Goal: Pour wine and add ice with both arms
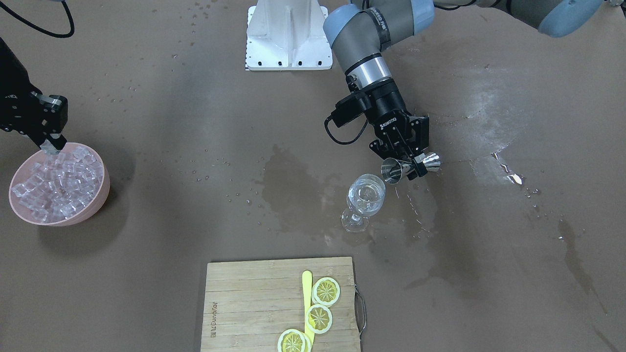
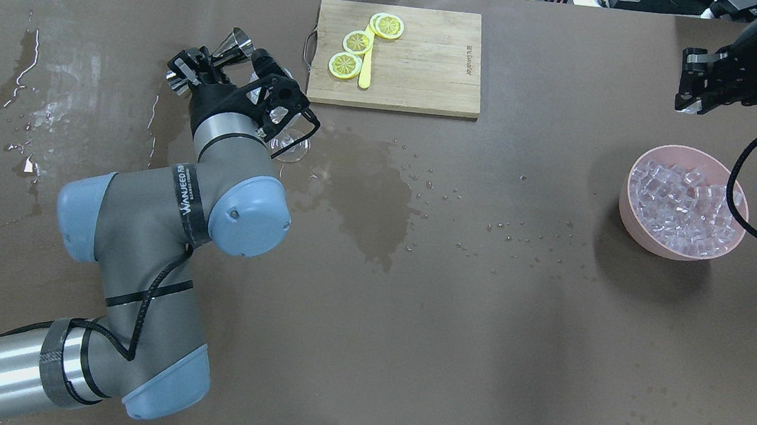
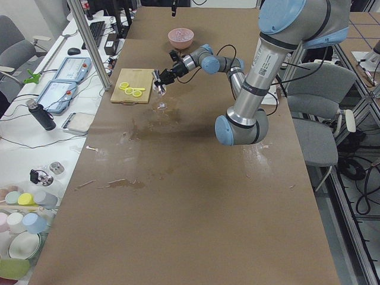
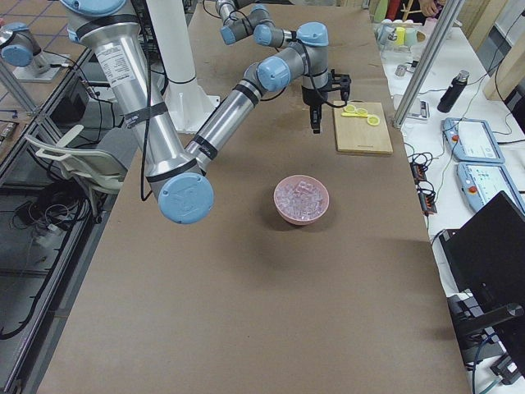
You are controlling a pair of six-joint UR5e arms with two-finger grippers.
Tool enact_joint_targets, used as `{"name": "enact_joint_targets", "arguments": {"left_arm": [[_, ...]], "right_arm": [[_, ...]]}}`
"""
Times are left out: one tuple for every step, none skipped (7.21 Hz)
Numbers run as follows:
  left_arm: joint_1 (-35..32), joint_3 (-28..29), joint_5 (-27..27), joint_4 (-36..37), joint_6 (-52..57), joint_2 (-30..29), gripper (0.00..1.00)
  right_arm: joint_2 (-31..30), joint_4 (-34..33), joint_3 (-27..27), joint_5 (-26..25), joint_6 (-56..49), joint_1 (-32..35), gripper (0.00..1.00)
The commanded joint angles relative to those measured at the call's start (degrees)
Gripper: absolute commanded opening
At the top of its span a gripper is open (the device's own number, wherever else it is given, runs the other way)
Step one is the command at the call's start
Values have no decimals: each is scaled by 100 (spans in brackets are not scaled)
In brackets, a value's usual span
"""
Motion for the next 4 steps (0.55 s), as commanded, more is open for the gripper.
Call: {"name": "enact_joint_targets", "arguments": {"left_arm": [[13,-6,29,364,75,-42,21],[22,-6,29,452,110,-86,21],[22,3,29,540,206,-112,20],[22,3,29,602,233,-130,20]], "right_arm": [[5,1,3,5,-8,-2,0],[5,1,3,5,-8,6,0],[5,1,3,5,1,6,0],[5,9,12,5,1,6,0]]}}
